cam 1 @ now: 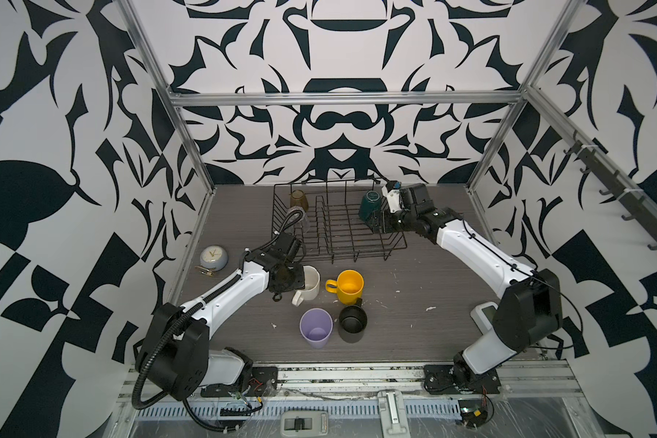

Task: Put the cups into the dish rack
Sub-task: 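Close the left gripper on the rim of the white mug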

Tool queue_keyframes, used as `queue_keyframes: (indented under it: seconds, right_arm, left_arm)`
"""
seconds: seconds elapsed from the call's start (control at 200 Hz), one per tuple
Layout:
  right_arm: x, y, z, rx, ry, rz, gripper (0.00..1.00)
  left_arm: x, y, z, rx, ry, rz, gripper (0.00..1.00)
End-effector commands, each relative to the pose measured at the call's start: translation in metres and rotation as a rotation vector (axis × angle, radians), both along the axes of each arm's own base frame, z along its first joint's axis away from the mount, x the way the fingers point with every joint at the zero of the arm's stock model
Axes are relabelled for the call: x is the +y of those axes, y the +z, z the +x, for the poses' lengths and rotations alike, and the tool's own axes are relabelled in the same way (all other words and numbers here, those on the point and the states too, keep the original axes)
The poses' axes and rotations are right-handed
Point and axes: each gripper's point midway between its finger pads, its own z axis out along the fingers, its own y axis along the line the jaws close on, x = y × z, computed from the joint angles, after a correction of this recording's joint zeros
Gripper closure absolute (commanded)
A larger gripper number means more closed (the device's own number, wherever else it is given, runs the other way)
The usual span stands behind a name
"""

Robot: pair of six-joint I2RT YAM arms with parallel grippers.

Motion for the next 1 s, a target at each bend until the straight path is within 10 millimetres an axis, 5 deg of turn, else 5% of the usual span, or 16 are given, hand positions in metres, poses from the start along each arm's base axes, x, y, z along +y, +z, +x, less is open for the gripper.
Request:
queue_keyframes:
  seconds: [0.0,0.73,0.995]
  right_arm:
    - [0.002,0.025,-0.002,-0.067,0.009,0.031,0.06]
    - [0.007,0.021,0.0,-0.056,0.018,0.048,0.06]
    - [0.009,0.027,-0.001,-0.063,0.025,0.067,0.06]
  left_arm:
    - [0.003,0.005,0.002,0.0,0.014,0.028,0.51]
    - [0.015,0.015,-0.009,-0.002,0.012,0.058,0.94]
    - [0.031,0.043,-0.019,-0.074,0.023,0.08,1.0]
